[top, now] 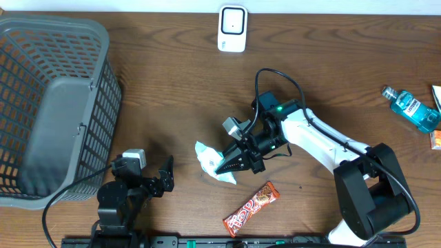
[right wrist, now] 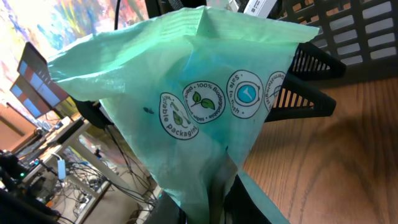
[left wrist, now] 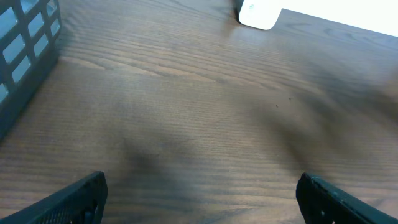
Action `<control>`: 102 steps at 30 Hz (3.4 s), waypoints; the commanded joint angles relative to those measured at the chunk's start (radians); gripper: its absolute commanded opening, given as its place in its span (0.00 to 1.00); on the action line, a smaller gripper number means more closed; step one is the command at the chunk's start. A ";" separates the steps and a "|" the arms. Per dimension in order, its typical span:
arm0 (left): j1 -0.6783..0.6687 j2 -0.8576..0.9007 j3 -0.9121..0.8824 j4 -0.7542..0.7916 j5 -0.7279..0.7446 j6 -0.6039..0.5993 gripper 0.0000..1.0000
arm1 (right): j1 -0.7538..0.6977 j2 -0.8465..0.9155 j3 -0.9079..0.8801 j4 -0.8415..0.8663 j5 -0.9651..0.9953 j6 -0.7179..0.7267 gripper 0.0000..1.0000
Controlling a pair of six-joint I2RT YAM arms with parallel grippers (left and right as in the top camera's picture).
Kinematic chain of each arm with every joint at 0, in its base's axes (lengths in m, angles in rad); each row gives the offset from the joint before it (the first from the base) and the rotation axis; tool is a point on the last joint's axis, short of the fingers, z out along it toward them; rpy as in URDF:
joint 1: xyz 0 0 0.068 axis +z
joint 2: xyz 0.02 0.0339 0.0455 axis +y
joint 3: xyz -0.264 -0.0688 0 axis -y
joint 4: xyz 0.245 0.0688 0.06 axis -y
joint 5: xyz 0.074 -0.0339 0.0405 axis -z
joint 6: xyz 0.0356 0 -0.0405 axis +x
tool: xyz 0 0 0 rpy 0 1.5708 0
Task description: Scan the item barcode
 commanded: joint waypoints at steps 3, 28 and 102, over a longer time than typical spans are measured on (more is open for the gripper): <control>-0.003 -0.004 -0.006 -0.012 0.005 -0.001 0.96 | 0.000 -0.013 -0.003 0.001 -0.052 -0.028 0.01; -0.003 -0.004 -0.007 -0.012 0.005 -0.001 0.96 | 0.020 0.014 0.256 0.461 1.594 1.056 0.01; -0.003 -0.004 -0.007 -0.012 0.004 -0.001 0.96 | -0.732 0.682 0.964 -0.288 2.058 1.398 0.01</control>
